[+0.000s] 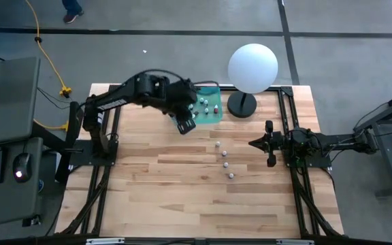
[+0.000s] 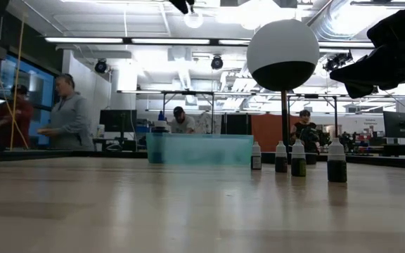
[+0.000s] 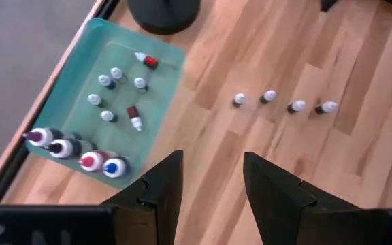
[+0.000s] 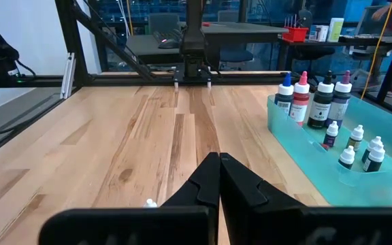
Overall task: Pick & Place food coloring
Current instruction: Put the small black food coloring bottle into the green bin
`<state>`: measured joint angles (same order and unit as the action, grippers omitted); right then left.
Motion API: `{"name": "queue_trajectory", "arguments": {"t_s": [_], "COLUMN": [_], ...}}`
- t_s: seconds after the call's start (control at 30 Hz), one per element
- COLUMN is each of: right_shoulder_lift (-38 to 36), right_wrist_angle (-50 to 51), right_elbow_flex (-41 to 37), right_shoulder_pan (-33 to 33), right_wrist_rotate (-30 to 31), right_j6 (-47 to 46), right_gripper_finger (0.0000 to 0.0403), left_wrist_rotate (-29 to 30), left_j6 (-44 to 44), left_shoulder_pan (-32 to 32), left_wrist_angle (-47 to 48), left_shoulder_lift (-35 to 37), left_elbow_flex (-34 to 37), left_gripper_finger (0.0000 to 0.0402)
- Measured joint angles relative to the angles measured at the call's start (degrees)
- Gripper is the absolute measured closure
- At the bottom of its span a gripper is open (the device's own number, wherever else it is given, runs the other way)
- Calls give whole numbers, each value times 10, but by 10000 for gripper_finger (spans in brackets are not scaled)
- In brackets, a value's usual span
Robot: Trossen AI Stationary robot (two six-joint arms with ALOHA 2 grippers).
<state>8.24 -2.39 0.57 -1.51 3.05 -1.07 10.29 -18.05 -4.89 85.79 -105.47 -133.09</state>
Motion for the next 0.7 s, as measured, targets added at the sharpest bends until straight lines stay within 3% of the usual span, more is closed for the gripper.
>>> {"name": "queue_trajectory", "arguments": {"t_s": [0.13, 0.27, 0.43, 0.6, 0.7], "right_shoulder_lift": [0, 0, 0, 0, 0], "right_wrist_angle": [0, 0, 0, 0, 0], "right_elbow_flex": [0, 0, 0, 0, 0], "right_shoulder_pan": [0, 0, 0, 0, 0], "right_wrist_rotate": [0, 0, 0, 0, 0], "right_j6": [0, 0, 0, 0, 0], "right_gripper_finger": [402, 402, 402, 402, 402], "left_wrist_rotate": [26, 16, -52, -149, -166], "left_j6": [-36, -7, 81, 84, 93], "left_shoulder_pan": [44, 88, 126, 123, 124], "left_wrist_angle": [-51, -128, -273, -442, -518], "left_shoulder_lift": [1, 1, -2, -1, -8], "left_elbow_flex": [50, 125, 253, 360, 390], "left_gripper_finger": [250, 250, 250, 250, 250]}}
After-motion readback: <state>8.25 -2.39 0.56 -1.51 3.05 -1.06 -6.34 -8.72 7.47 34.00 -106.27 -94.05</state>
